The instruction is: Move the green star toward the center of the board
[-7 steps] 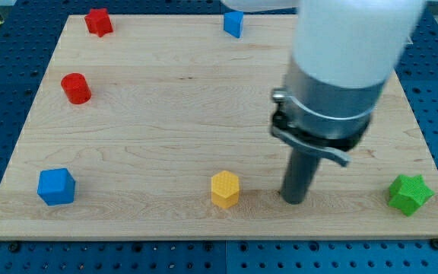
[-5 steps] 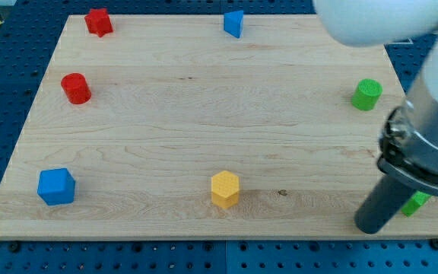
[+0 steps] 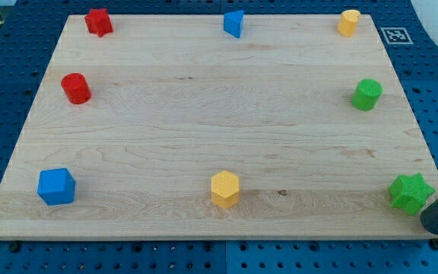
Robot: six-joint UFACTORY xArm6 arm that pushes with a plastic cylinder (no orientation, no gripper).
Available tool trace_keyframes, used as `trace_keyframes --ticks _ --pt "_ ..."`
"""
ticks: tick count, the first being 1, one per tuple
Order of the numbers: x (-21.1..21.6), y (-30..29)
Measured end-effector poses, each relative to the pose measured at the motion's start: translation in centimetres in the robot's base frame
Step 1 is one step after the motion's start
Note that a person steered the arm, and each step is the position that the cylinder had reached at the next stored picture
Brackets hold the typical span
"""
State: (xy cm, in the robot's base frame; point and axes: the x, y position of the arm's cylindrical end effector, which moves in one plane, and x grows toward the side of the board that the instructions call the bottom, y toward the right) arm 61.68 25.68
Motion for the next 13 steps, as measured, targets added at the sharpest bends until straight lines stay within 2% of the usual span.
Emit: trace_keyframes --ticks 4,8,11,13 --pt "-4.1 -1.1" --pt "-14.5 -8.5" --pt "-22.5 -9.2" --pt "-23.1 -12.3"
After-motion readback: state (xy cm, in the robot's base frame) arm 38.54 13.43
